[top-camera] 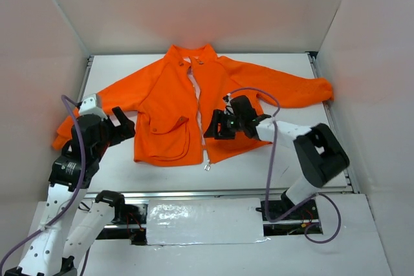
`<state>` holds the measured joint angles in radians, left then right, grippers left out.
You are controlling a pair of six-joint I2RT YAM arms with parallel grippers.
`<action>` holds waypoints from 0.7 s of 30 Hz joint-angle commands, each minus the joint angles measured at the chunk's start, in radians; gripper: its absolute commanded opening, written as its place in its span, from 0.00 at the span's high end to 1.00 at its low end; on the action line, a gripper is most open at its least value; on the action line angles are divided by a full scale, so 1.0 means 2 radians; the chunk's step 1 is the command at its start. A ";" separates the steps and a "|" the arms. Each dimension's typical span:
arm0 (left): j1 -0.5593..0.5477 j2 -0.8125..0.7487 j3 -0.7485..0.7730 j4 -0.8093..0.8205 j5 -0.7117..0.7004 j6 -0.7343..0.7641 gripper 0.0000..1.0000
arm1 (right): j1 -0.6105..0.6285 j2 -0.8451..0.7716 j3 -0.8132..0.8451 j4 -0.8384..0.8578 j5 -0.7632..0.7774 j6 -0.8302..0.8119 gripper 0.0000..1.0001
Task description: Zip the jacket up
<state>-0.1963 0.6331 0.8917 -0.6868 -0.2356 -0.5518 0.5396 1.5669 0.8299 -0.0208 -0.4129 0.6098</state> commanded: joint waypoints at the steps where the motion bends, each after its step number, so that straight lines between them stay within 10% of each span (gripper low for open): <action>1: 0.005 -0.001 -0.002 0.022 0.011 0.010 0.01 | 0.016 0.035 0.044 0.078 -0.025 0.011 0.35; 21: 0.008 0.008 -0.001 0.027 0.032 0.019 0.01 | 0.057 0.105 0.030 0.115 0.022 0.043 0.43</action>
<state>-0.1860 0.6586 0.8917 -0.6781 -0.1848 -0.5446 0.6395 1.7733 0.8845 0.1654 -0.4061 0.6907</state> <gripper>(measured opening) 0.993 0.567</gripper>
